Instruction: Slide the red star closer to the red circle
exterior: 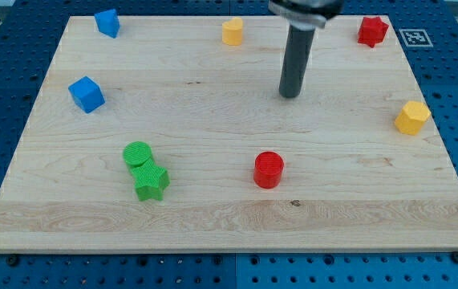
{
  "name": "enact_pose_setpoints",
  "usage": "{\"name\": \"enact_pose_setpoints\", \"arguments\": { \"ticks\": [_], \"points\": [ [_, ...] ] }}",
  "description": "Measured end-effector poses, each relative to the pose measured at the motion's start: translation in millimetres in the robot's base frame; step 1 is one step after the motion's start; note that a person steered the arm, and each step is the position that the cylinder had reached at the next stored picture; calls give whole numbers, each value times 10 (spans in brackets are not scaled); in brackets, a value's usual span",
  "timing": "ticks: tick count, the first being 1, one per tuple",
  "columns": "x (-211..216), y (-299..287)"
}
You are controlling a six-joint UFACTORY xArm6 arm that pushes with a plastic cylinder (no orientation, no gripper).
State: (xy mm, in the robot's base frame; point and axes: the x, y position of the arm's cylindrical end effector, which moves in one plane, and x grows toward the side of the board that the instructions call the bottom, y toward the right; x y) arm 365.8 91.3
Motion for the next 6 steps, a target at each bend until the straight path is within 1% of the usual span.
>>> {"name": "enact_pose_setpoints", "arguments": {
  "ticks": [1,2,3,4,5,6],
  "points": [
    [-445,546],
    [-577,1675],
    [-683,2513],
    [-997,2524],
    [-1368,2205],
    [-1480,1877]
  ]
}}
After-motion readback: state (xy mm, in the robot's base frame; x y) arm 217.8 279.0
